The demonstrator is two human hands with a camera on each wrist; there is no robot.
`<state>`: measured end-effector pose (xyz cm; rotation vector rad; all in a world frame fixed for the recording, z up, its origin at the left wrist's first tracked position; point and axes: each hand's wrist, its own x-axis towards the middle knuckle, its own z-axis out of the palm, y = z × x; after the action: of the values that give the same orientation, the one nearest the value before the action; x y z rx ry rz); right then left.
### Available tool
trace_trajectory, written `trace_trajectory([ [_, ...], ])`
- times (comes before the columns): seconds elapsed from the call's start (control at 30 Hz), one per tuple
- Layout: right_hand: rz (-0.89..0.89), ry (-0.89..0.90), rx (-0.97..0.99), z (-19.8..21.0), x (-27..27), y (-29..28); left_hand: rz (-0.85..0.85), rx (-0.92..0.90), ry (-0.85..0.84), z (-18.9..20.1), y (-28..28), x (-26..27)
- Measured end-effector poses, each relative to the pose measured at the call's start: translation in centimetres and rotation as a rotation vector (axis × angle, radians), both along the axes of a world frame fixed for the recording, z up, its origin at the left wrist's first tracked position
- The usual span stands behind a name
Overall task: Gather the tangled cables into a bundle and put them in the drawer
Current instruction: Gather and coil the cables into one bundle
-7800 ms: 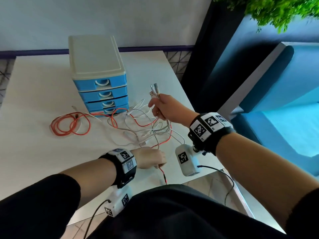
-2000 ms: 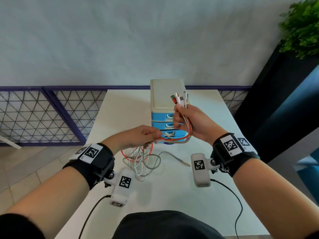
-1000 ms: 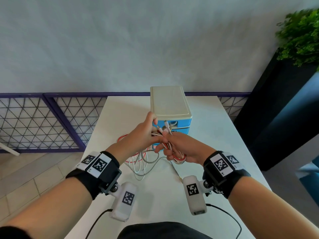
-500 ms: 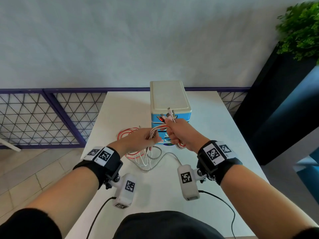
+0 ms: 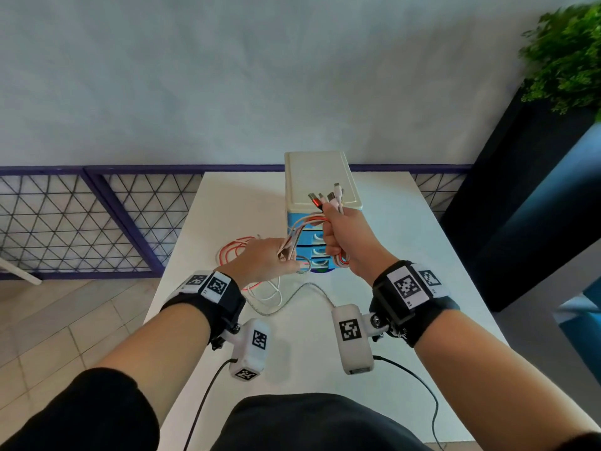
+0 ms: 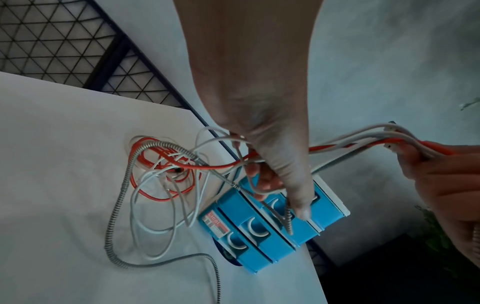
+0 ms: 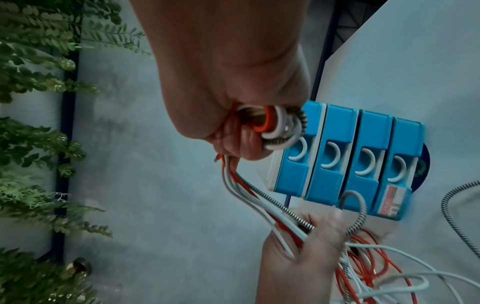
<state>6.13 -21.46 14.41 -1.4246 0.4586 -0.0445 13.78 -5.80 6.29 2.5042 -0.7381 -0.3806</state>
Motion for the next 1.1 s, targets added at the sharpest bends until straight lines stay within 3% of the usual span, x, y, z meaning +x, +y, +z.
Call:
trace_trajectory([
  [0.3,-0.130,-0.022,-0.088,0.7,0.4,-2.3,0.084,-0.200,0.007,-1.6,1.9,-0.4],
  [0.43,-0.144,-0.006,-0.117,1.0,0.6,-3.0,0.109,-0.279,0.103,-1.8,2.9,0.1],
  [0.67,-0.139,-0.063,-0.083,1.8,1.5,-2.8,0.057,-0.046,0.081,-3.3,3.6,-0.4],
  [0.97,-0.198,-0.101,-0.014,2.9,1.8,-3.3,0.053,0.480,0.069,-5.0,5.2,-1.4],
  [1.1,-0.188,-0.089,0.009,2.9,1.8,-3.2,0.106,0.497,0.161,-4.5,5.2,-1.7],
])
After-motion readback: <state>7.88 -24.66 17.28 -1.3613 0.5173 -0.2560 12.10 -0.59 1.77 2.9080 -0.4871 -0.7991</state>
